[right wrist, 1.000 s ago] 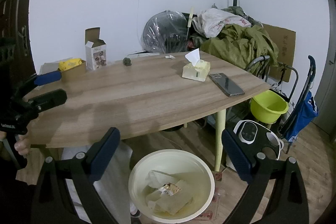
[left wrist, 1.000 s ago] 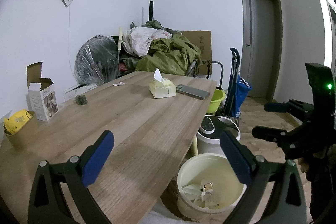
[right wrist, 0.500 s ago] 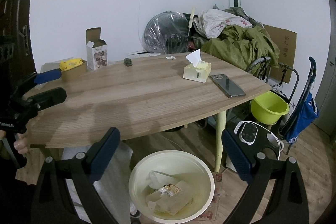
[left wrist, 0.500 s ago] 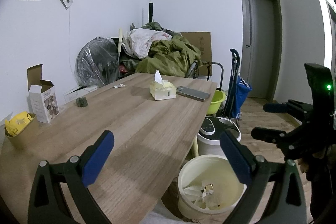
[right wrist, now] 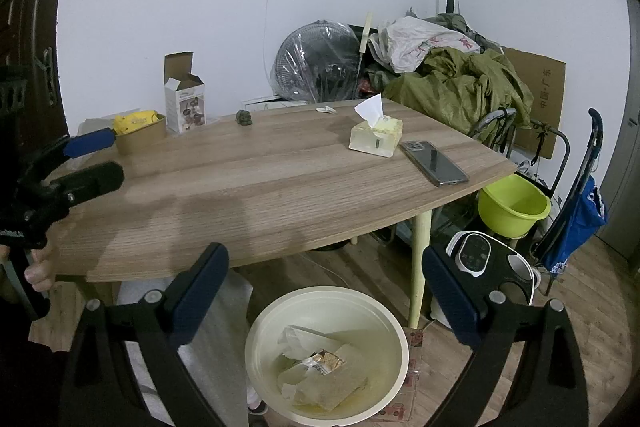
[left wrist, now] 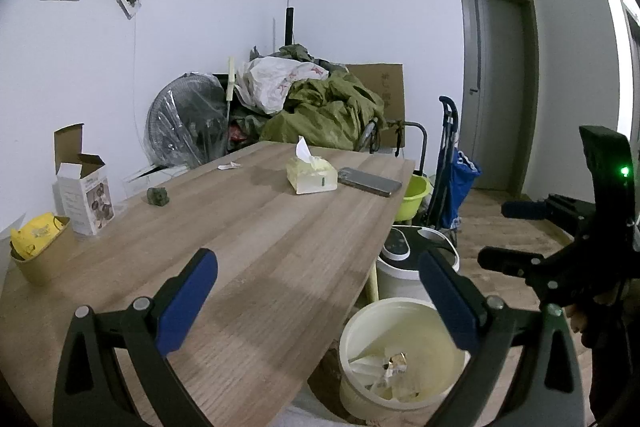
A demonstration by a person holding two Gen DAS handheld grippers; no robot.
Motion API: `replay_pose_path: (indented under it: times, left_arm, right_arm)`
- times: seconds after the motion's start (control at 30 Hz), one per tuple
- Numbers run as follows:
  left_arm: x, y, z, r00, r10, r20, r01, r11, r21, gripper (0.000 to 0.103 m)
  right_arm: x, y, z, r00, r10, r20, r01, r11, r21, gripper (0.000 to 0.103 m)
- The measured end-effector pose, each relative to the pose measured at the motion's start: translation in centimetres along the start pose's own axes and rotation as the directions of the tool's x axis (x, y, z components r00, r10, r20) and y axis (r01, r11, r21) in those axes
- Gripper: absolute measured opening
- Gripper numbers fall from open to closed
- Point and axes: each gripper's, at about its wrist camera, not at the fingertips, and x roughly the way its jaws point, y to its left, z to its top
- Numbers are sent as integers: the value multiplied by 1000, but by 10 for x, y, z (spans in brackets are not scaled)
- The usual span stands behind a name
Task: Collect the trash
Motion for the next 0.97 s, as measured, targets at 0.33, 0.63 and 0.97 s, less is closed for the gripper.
replay_pose_path:
  times: [0.33, 0.63, 0.97]
  left_arm:
    - [0, 0, 0, 1000, -1, 2, 1, 1000, 0, 101]
    - [0, 0, 0, 1000, 0, 1, 0, 1000, -1, 101]
    - [0, -1, 0, 1000, -2, -1, 2, 1000, -1, 101]
  right_arm:
    - [0, -1, 0, 1000, 0, 0, 0, 1000, -1, 97]
    - [0, 0, 0, 1000, -1, 0, 1, 1000, 0, 97]
    - [1, 0, 0, 1000, 1, -6, -1, 1000, -1, 97]
